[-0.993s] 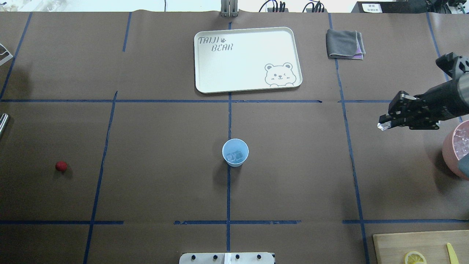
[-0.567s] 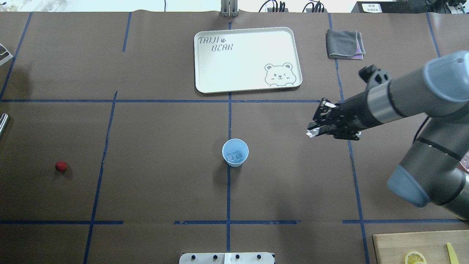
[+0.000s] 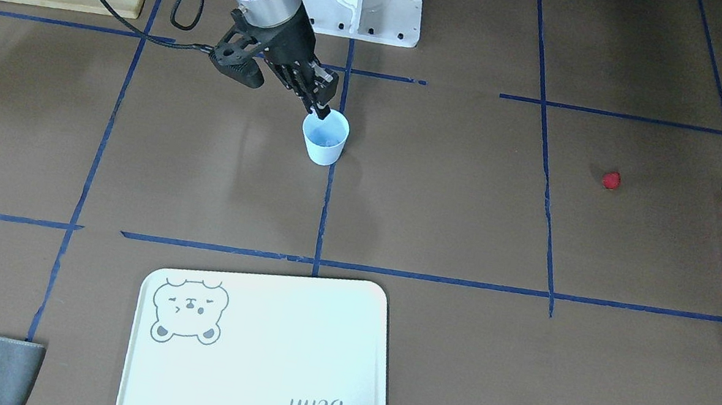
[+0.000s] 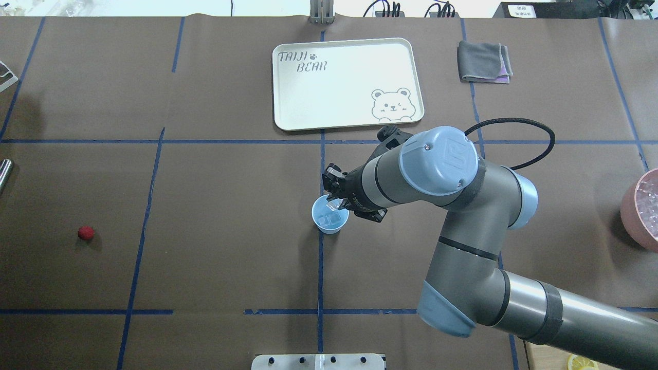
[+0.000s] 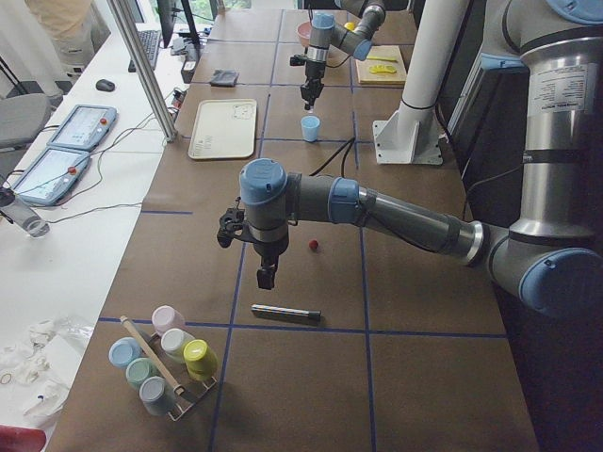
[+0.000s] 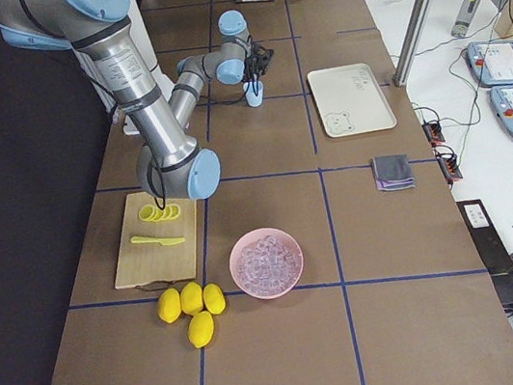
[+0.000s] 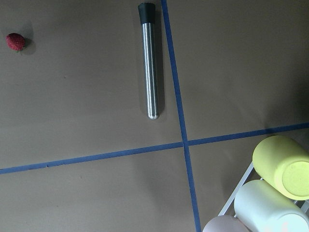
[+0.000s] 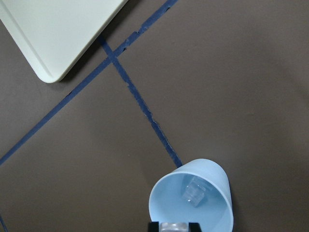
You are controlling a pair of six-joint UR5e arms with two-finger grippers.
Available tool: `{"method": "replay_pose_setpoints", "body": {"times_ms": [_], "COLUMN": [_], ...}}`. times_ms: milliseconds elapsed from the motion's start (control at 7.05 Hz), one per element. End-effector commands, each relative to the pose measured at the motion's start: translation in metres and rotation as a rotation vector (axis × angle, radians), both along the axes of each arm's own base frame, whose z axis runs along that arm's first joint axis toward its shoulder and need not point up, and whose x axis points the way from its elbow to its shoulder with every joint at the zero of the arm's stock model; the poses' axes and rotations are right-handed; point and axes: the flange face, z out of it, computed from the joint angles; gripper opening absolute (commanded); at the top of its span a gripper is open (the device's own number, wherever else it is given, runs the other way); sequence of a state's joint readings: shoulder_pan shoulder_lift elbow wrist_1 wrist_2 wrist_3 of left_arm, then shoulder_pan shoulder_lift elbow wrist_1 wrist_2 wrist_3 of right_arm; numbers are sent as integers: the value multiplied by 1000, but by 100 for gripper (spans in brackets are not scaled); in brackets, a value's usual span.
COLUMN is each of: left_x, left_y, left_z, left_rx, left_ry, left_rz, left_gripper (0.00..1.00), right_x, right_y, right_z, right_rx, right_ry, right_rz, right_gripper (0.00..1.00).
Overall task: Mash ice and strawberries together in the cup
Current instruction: 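Carry the pink bowl with the right gripper over the cup and tilt, then withdraw the pink bowl with the right gripper away from the cup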
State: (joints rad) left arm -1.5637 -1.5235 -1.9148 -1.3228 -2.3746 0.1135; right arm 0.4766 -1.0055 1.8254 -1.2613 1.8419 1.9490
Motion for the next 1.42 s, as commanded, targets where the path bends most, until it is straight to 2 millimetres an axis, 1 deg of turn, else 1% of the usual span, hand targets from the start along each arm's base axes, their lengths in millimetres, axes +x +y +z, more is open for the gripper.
{"method": "replay_pose_setpoints", "body": {"times_ms": [0,142,284,425,567,709,851,993,1134,1276], "left_x": [0,0,0,0,0,4,25,54,90,115], "left_y": [0,0,-1,-1,-1,0,-3,-6,-9,-4], "left_z": [0,0,-1,-1,-1,-5,-10,-14,-21,-24], "left_rx": [0,0,2,3,3,-26,-68,-90,-117,-133], "left_ry": [0,0,0,0,2,3,8,22,29,46], "left_rz": [1,1,1,1,1,-31,-41,-26,-43,-66], "left_gripper": [100,100,100,100,100,100,100,100,100,100], "right_x": [-4,-6,-7,-7,-6,14,59,116,183,243], "right_y": [2,3,3,3,3,1,-10,-30,-57,-67], "right_z": [-1,-1,1,1,0,-6,17,52,90,134], "right_rx": [1,4,5,6,8,18,5,8,9,50], "right_ry": [3,4,9,9,6,-13,-4,21,41,79], "right_rz": [3,0,-1,-2,-2,10,27,-16,-47,-79], "right_gripper": [11,57,71,73,79,99,100,100,100,100]}}
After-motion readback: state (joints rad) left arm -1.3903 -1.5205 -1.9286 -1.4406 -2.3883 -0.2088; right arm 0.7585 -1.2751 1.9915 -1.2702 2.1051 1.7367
